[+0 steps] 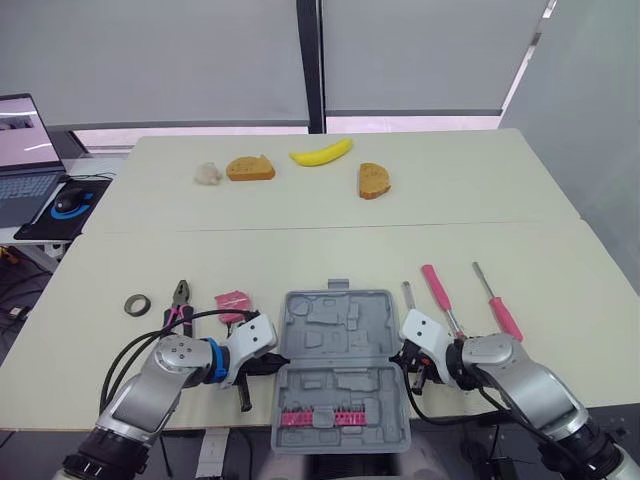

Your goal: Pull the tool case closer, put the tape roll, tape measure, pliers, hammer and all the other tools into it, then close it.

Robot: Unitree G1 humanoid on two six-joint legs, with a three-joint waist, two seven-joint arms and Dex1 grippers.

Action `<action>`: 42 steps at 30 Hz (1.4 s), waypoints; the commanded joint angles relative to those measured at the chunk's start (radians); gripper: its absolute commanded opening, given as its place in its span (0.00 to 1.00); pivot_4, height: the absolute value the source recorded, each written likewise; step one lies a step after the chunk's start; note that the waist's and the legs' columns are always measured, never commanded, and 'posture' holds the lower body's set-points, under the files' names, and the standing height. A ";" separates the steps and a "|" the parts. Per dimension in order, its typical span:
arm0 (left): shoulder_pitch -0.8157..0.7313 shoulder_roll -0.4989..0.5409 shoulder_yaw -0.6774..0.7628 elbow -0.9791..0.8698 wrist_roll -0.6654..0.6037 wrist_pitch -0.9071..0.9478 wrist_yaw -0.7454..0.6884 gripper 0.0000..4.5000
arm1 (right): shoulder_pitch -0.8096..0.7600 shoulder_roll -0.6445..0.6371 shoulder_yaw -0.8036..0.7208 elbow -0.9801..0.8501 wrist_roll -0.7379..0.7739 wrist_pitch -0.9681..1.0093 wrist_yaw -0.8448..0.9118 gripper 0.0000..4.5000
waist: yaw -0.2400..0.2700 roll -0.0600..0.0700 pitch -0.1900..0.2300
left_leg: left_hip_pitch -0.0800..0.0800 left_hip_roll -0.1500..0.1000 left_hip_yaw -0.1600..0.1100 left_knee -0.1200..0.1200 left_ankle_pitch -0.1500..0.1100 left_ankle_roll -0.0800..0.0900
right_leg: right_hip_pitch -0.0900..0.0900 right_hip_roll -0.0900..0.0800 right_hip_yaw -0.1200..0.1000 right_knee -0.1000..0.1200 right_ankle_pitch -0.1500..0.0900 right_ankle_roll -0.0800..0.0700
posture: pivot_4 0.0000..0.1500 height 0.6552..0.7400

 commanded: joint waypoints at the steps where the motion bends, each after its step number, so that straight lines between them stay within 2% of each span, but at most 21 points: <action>1: 0.021 0.016 -0.016 -0.029 -0.017 0.006 -0.019 0.00 | 0.005 -0.003 0.008 -0.051 0.033 0.002 -0.003 0.00 | 0.000 0.000 0.000 | 0.000 0.000 0.000 0.000 0.000 0.000 | 0.000 0.000 0.000 0.000 0.000 0.000 | 1.00 1.00; 22: 0.034 0.038 -0.016 -0.029 -0.016 -0.002 -0.009 0.00 | 0.017 -0.022 0.021 -0.037 0.061 -0.007 -0.057 0.00 | 0.000 0.000 0.000 | 0.000 0.000 0.000 0.000 0.000 0.000 | 0.000 0.000 0.000 0.000 0.000 0.000 | 1.00 1.00; 28: 0.020 0.060 0.005 0.000 -0.018 -0.006 -0.017 0.00 | 0.056 -0.043 -0.061 -0.031 0.098 -0.004 -0.079 0.00 | 0.001 0.000 0.000 | 0.000 0.000 0.000 0.000 0.000 0.000 | 0.000 0.000 0.000 0.000 0.000 0.000 | 1.00 1.00; 34: 0.029 0.105 0.057 0.031 -0.032 -0.052 -0.024 0.00 | 0.140 -0.103 -0.172 -0.065 0.129 -0.084 -0.075 0.00 | 0.004 0.000 0.000 | 0.000 0.000 0.000 0.000 0.000 0.000 | 0.000 0.000 0.000 0.000 0.000 0.000 | 1.00 1.00; 38: 0.063 0.134 0.156 0.000 -0.110 -0.078 -0.053 0.00 | 0.201 -0.151 -0.263 -0.129 0.158 -0.185 -0.038 0.00 | 0.003 -0.001 0.000 | 0.000 0.000 0.000 -0.001 0.000 0.000 | 0.000 0.000 0.000 0.000 0.000 0.000 | 1.00 1.00; 42: 0.105 0.168 0.389 0.033 -0.244 -0.105 -0.090 0.00 | 0.328 -0.220 -0.449 -0.180 0.187 -0.336 0.011 0.00 | 0.010 -0.001 0.001 | -0.001 0.001 0.000 0.000 0.000 0.000 | 0.000 0.000 -0.001 -0.001 0.000 0.000 | 1.00 1.00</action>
